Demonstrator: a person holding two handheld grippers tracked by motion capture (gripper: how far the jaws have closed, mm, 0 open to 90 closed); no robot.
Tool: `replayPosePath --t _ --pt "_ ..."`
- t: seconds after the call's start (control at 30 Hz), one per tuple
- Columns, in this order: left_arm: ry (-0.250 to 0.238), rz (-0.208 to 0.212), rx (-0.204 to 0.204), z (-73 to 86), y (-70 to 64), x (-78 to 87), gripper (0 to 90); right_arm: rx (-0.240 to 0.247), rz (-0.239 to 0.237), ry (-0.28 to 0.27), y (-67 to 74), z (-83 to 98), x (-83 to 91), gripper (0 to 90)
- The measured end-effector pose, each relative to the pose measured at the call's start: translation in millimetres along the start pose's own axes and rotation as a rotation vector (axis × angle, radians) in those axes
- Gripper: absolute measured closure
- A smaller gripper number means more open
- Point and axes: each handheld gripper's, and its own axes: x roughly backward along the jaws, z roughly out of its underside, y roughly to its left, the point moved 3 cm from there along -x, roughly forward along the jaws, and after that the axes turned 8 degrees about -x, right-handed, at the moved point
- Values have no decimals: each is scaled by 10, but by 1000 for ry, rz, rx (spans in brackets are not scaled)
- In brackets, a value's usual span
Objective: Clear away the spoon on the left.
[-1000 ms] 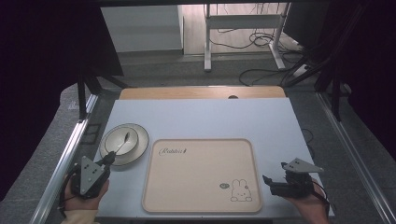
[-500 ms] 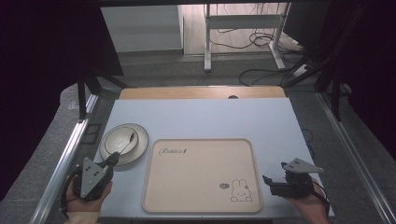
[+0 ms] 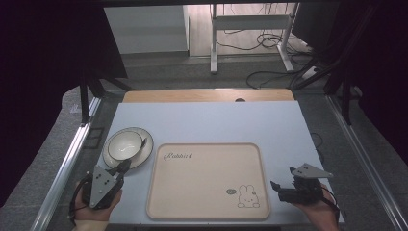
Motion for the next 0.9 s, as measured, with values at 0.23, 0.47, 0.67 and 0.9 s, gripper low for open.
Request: replayPosePath --t 0.23,0.47,0.67,0.9 --pt "-9 22 -9 -30 -52 -5 896 5 -6 -1 9 0 0 157" --pt "-17 48 -20 -62 -111 -16 896 3 -6 1 7 1 -2 157" --pt "-19 63 -23 -75 -159 -32 896 3 -6 2 8 1 -1 157" --pt "-19 92 -33 -94 -228 -62 896 4 -5 2 8 2 -3 157"
